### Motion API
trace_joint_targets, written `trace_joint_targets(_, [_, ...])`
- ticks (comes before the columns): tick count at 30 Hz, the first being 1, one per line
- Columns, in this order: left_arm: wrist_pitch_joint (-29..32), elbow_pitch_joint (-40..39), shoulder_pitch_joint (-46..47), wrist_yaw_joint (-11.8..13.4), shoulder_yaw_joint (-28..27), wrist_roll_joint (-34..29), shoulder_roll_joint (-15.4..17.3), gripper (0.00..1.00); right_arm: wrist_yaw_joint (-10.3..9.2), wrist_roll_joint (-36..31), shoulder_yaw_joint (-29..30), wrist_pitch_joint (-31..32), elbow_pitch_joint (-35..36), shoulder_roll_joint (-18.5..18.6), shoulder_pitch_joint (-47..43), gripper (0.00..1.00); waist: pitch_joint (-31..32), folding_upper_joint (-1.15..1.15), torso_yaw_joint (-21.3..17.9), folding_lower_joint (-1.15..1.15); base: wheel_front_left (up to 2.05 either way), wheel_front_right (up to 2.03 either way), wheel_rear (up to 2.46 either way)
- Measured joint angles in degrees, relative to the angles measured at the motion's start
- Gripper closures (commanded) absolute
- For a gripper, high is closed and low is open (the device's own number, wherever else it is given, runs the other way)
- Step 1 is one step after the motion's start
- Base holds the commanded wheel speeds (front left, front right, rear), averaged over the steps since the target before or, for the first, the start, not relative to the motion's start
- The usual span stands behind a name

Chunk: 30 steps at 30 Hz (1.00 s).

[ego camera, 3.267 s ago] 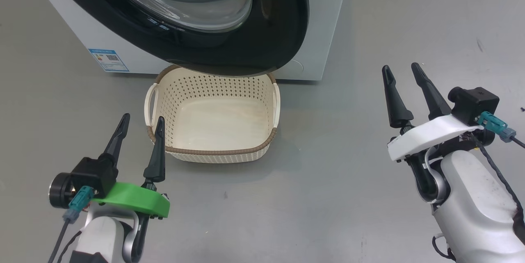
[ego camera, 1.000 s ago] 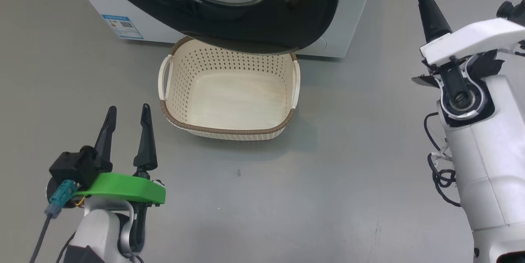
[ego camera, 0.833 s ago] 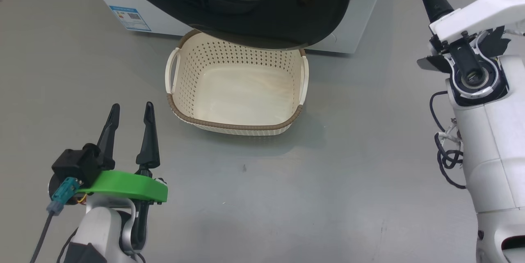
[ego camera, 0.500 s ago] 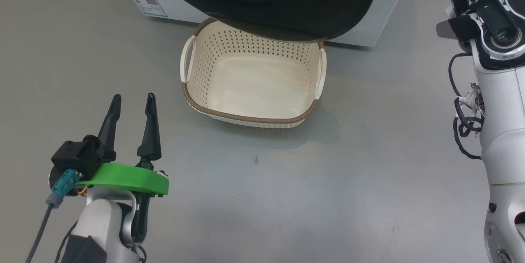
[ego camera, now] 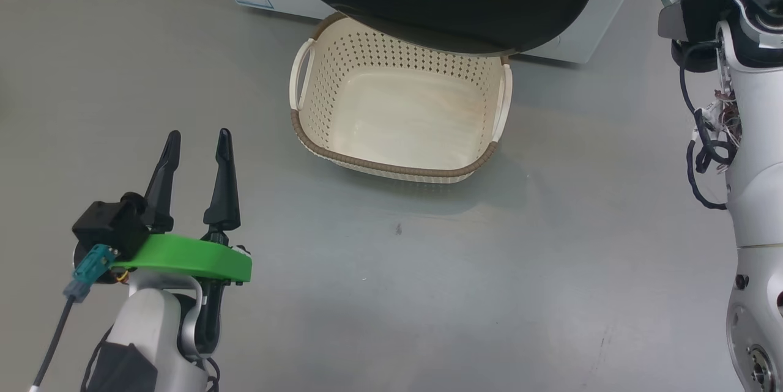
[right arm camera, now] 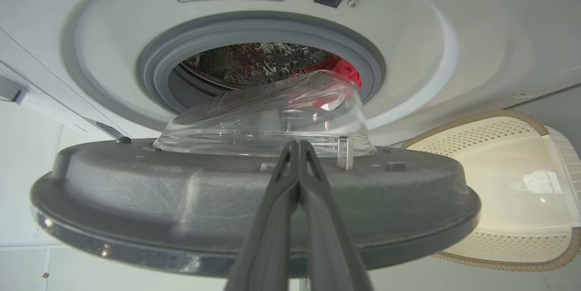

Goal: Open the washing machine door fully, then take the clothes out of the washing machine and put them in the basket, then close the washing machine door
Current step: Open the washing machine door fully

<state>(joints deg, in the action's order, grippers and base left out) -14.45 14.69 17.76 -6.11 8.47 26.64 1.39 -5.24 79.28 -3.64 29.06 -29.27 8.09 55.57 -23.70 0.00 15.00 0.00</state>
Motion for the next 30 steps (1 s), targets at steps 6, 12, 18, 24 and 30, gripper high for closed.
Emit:
trace_joint_targets(6, [0.0,0.0,0.2,0.0,-0.2,0.0,0.0,0.00,-0.47,2.4,0.7,2.5,-1.1,-0.3,1.1,1.00,-0.4,0.00,0.9,0.00,0.00,0.00,0.00])
trace_joint_targets(12, [0.0,0.0,0.2,0.0,-0.4,0.0,0.0,0.00,-0.96,2.7,0.2,5.1,-3.0,-0.1,1.7,1.00,-0.4,0.00,1.3,0.00,0.00,0.00,0.00])
trace_joint_targets(18, [0.0,0.1,0.2,0.0,-0.4,-0.2,0.0,0.00,-1.42,4.2,-0.1,8.0,-4.4,0.0,1.7,1.00,-0.1,0.00,1.7,0.00,0.00,0.00,0.00])
trace_joint_targets(24, [0.0,0.5,0.2,0.0,0.1,-0.6,0.0,0.00,-1.42,4.9,-0.7,10.2,-6.1,-0.4,1.5,1.00,0.5,0.00,1.8,0.00,0.00,0.00,0.00])
trace_joint_targets(30, [0.0,1.0,0.2,-0.1,1.0,-2.3,0.0,0.00,-1.44,5.5,-0.9,11.9,-7.6,-0.7,0.7,1.00,2.0,0.00,2.0,0.00,0.00,0.00,0.00])
